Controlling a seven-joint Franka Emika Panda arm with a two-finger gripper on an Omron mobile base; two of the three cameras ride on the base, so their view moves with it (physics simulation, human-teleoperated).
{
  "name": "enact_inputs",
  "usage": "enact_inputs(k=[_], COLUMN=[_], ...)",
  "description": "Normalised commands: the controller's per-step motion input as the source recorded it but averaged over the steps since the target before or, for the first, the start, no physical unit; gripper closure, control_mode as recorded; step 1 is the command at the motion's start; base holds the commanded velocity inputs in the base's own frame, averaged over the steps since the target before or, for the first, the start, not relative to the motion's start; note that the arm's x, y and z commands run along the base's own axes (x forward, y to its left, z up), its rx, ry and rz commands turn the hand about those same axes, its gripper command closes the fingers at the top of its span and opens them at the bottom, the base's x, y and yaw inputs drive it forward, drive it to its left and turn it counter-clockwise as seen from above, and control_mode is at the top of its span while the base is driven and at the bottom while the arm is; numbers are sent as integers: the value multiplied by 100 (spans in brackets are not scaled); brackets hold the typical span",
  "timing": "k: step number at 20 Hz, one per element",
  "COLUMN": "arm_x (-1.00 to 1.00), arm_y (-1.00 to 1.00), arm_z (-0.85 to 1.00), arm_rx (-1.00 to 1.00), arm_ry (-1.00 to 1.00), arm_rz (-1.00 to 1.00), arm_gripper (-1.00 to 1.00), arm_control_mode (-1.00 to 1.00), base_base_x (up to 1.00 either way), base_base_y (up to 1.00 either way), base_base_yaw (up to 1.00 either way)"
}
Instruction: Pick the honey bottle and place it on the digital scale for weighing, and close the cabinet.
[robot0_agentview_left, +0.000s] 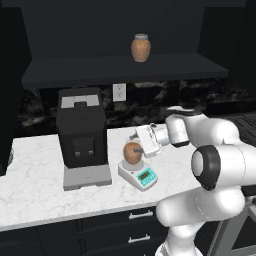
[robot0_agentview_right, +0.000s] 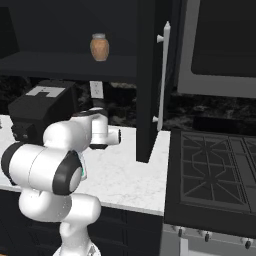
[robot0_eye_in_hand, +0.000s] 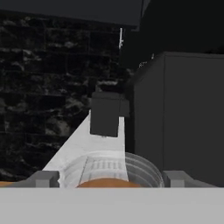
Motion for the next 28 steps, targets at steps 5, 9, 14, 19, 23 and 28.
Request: enact_inputs(k=[5, 9, 14, 19, 23, 28], arm_x=[-32, -5, -5, -4, -3, -26], arm_y=[0, -7, -13, 0, 0, 0], arm_z=[-2, 0, 0, 15, 33, 34], arm_rx=[0, 2, 4, 1, 0, 0], arm_ry=[-3, -5, -8, -12, -13, -16], arm_rz=[0, 0, 0, 0, 0, 0], arm_gripper=[-100, -100, -100, -100, -100, -100], arm_control_mode=[-100, -100, -100, -100, -100, -100], base_base_x=[0, 0, 0, 0, 0, 0], base_base_y=[0, 0, 0, 0, 0, 0], base_base_yaw=[0, 0, 0, 0, 0, 0])
